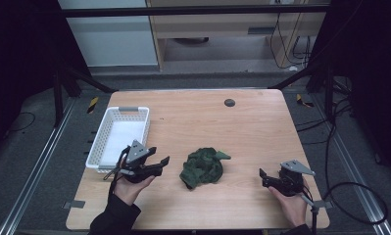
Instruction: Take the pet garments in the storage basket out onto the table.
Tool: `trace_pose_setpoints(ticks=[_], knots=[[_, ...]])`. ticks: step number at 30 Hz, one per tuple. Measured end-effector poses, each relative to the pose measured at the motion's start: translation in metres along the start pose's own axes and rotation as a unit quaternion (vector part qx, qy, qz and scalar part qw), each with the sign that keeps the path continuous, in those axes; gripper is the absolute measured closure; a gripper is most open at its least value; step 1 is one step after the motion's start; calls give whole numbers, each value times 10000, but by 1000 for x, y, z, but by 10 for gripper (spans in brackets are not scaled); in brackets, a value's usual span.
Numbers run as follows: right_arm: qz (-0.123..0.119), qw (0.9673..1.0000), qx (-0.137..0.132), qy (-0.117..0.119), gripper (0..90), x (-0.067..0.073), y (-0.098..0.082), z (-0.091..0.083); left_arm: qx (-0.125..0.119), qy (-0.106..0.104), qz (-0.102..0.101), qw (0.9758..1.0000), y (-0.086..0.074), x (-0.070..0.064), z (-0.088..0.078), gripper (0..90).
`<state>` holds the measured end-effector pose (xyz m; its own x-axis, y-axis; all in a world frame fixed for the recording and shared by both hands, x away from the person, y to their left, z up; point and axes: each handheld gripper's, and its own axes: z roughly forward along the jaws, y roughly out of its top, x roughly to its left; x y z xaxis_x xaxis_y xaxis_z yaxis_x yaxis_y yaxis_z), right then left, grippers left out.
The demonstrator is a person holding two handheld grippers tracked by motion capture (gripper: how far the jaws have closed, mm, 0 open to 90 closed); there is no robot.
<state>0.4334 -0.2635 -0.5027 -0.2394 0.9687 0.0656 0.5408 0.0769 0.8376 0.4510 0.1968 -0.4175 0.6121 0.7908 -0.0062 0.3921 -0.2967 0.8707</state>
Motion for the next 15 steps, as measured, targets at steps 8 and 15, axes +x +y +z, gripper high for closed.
trace_pose_setpoints(ticks=[8,15], knots=[[-28,10000,1,55,118,1,0,-1,-24,163,-331,9993,-26,11,-18,416],[-38,10000,-26,73,117,1,0,-2,35,180,-389,9991,-44,15,-26,400]])
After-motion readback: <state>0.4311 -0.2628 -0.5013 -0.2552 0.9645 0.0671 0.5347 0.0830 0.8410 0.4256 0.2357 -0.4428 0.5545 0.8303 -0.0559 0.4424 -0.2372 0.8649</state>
